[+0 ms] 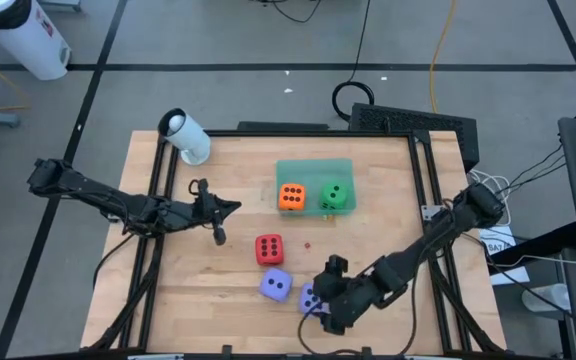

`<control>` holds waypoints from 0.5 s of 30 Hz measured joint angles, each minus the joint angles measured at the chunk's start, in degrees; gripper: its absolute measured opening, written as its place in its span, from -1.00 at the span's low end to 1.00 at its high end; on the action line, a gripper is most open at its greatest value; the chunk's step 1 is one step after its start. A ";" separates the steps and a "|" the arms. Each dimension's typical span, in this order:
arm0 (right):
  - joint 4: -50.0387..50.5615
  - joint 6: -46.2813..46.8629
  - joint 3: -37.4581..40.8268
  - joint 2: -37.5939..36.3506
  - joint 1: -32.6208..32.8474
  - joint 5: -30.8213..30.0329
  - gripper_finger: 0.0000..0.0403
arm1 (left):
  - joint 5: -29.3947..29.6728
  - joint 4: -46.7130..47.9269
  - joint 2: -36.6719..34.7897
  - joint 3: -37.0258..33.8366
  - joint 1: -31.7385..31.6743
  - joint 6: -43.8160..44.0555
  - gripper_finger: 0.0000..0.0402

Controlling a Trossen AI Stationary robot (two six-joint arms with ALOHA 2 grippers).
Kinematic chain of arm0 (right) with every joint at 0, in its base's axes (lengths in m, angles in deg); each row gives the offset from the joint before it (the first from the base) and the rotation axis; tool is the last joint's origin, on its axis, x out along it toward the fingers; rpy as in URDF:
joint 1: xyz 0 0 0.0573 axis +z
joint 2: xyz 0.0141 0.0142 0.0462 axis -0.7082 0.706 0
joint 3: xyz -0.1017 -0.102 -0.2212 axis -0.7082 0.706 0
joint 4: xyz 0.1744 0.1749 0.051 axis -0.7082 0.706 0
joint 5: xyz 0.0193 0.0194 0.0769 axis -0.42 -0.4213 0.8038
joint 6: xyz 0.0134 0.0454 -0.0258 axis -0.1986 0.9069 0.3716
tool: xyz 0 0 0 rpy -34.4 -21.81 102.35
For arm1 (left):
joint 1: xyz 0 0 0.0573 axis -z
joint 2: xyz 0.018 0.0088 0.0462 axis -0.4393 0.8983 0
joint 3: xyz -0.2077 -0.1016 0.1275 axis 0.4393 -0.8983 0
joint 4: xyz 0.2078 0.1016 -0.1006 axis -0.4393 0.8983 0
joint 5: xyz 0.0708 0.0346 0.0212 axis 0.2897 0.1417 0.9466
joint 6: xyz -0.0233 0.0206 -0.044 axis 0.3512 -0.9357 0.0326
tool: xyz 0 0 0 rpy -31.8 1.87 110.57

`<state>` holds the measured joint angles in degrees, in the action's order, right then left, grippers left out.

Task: Pick & Place Dice
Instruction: Put the big purple die into the green bin

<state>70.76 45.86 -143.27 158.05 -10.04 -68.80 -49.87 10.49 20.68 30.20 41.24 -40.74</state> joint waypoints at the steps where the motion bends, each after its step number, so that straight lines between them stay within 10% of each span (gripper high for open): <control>1: 0.86 0.40 -0.02 0.46 -0.03 0.11 0.98 | -0.41 0.10 0.00 0.00 0.00 -0.01 -0.87; 15: 1.04 1.27 -0.04 3.81 0.78 -3.71 0.98 | 0.23 -0.80 0.00 0.00 0.00 -2.21 -0.87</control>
<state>71.80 47.13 -143.31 161.86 -9.26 -72.52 -49.65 9.69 20.68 30.20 41.24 -42.95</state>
